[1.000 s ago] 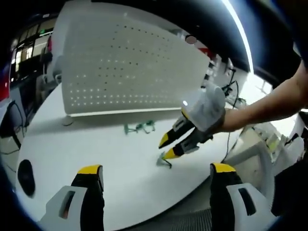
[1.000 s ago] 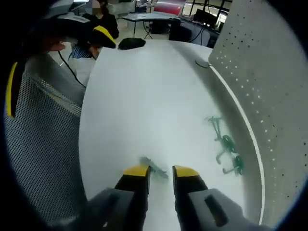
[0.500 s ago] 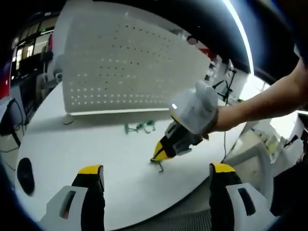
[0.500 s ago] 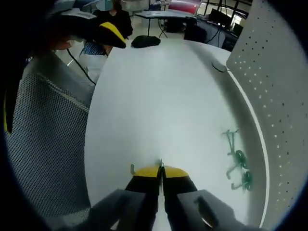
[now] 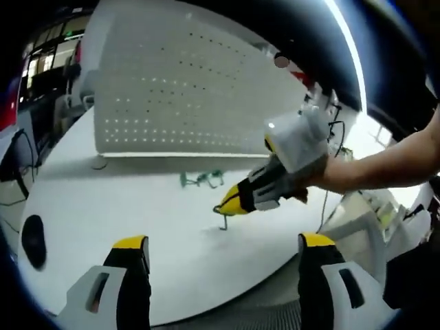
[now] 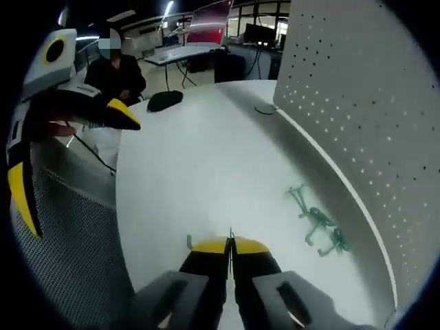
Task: Insert the hook assembly into the mounting plate slot until the hook locks in place.
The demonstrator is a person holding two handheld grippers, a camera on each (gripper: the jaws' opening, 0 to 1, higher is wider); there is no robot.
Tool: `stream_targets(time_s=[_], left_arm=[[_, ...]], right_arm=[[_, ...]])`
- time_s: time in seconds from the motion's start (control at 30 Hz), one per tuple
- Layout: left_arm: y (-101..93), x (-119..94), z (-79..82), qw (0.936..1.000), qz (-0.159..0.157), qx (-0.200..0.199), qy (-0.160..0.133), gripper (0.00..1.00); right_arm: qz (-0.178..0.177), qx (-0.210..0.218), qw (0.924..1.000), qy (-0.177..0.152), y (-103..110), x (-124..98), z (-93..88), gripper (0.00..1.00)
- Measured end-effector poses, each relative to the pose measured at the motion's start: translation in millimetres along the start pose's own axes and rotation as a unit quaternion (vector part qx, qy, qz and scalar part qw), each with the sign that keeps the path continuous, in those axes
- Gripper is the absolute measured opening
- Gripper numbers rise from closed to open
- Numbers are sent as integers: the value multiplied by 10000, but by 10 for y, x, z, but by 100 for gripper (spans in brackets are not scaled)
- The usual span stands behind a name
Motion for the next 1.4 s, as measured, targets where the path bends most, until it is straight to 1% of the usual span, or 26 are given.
stream_targets(time_s=[0.1,0.13,0.17,0.2,0.27,0.3,0.37,0.43,0.5,0.53,0.57,0.63,0.73,0.83,0.9,0.93,1.0,1.03,1.07,1.13,1.17,1.23,1.33,1.4], left_arm=[[17,-15,18,9996,-19,-257,-62,86],[33,-19,23,9992,-1,-401,-80,85],[47,-22,30,9989,6,-466,-101,84],[58,-25,39,9986,11,-518,-135,83],[75,-30,62,9977,18,-648,-184,81],[82,-31,78,9971,31,-732,-205,80],[107,-26,116,9954,39,-915,-269,79],[140,-21,140,9954,37,-921,-261,77],[184,-41,163,9949,90,-982,-221,72],[196,-53,181,9937,114,-1089,-227,70],[202,-61,249,9897,123,-1372,-403,69],[201,-54,343,9860,44,-1585,-510,68],[180,-14,469,9862,-42,-1566,-526,61],[117,36,578,9865,-227,-1544,-502,52],[89,65,637,9858,-316,-1566,-508,49],[77,75,656,9855,-356,-1584,-497,47],[48,95,684,9848,-450,-1609,-472,40],[44,104,689,9845,-489,-1620,-460,36],[34,118,694,9838,-542,-1650,-436,34],[9,127,693,9834,-589,-1666,-419,33],[6,134,694,9834,-595,-1662,-421,32],[-9,148,686,9828,-649,-1690,-376,28],[-36,155,682,9812,-716,-1753,-368,26],[-47,141,697,9813,-717,-1743,-389,22]], right_arm=[[-137,387,9984,-398,11,-90,111,0],[-193,516,9971,-530,7,-121,144,0],[-246,690,9949,-688,6,-166,185,0],[-309,794,9933,-776,-3,-196,205,0],[-412,1100,9873,-1070,-10,-272,257,0],[-439,1300,9825,-1259,-6,-318,288,0],[-479,1562,9751,-1501,3,-393,329,0],[-524,1692,9696,-1686,11,-442,362,0],[-631,1576,9694,-1771,40,-502,390,0],[-683,1520,9690,-1826,50,-521,408,0],[-700,1497,9682,-1875,71,-536,425,0],[-749,1566,9651,-1960,128,-572,452,0],[-845,1785,9551,-2210,206,-629,495,0],[-932,1730,9535,-2285,265,-672,528,0],[-997,1826,9484,-2392,272,-713,546,0],[-1027,1907,9444,-2473,271,-732,554,0],[-1074,2000,9399,-2549,272,-766,560,0],[-1069,1989,9400,-2557,276,-770,565,0],[-1061,1990,9394,-2581,282,-773,572,0],[-1042,1918,9407,-2598,301,-772,587,0],[-1091,1856,9405,-2629,304,-787,599,0],[-1090,1961,9343,-2770,309,-817,634,0],[-1057,1837,9348,-2851,350,-820,689,0],[-1056,1733,9364,-2863,364,-808,700,0]])
Point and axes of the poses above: the point that each gripper's makers call its tool centre point, and the gripper's own axes: x roughly forward along the fingers, y roughly to its left, z roughly out of its top, the point moved 7 cm from there along -x, roughly backward along the fingers, and after that the axes turned 2 degrees about -y, right-handed, at the moved point
